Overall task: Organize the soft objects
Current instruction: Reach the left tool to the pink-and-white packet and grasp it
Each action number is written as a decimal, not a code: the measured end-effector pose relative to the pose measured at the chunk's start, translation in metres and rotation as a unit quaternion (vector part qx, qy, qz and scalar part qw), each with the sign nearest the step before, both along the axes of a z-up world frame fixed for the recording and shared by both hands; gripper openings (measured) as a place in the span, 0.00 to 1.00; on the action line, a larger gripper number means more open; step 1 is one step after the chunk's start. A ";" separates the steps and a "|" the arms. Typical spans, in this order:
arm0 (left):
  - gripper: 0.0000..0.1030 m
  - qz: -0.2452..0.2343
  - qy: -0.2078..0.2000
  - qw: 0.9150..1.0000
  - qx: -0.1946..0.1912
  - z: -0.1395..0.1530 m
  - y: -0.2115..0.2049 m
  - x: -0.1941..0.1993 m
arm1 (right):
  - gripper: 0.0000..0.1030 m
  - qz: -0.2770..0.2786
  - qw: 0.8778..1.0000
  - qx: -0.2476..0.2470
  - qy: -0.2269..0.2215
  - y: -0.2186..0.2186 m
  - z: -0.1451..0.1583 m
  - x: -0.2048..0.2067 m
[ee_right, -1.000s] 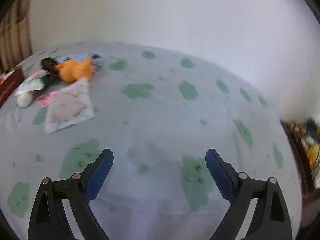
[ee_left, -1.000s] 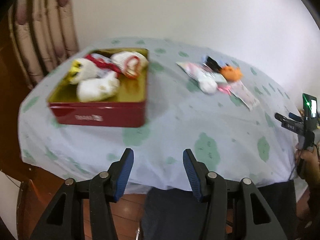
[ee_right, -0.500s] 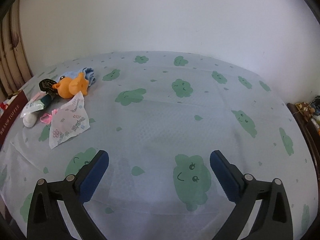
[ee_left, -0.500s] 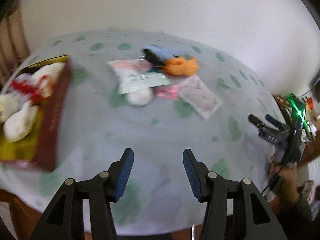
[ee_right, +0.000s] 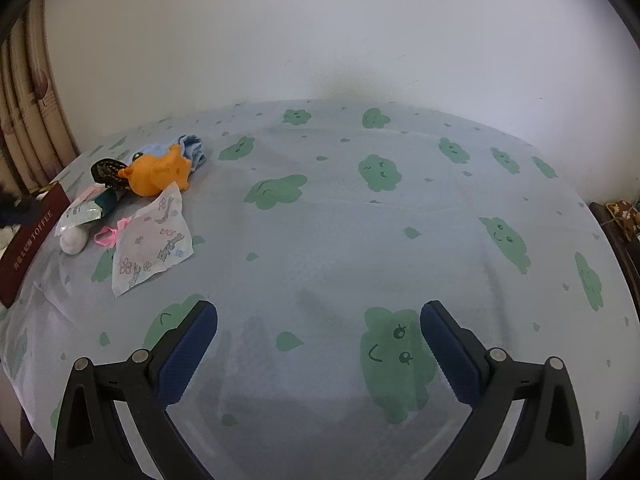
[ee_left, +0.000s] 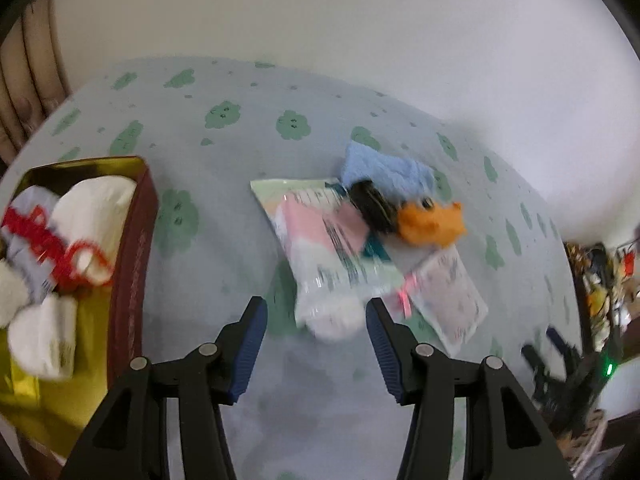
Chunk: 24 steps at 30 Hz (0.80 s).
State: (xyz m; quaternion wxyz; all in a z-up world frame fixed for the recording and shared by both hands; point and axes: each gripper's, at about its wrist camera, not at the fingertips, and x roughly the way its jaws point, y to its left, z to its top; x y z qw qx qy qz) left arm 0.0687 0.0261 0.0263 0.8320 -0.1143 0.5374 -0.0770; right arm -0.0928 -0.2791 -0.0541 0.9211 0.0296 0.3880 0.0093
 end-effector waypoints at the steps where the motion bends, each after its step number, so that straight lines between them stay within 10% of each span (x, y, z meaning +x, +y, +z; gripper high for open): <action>1: 0.51 0.000 0.013 1.000 -0.012 -0.005 0.003 0.010 | 0.98 0.001 1.000 0.000 0.001 0.000 -0.001 0.000; 12: 0.54 0.034 0.091 0.987 -0.127 -0.059 0.028 0.062 | 0.98 0.010 1.000 -0.006 0.017 0.005 -0.005 0.004; 20: 0.56 0.010 0.076 0.990 -0.114 -0.059 0.017 0.078 | 0.98 0.015 0.999 -0.010 0.026 0.007 -0.007 0.006; 24: 0.31 -0.003 0.040 0.995 -0.087 -0.049 0.009 0.073 | 0.98 0.016 0.999 -0.014 0.032 0.009 -0.008 0.008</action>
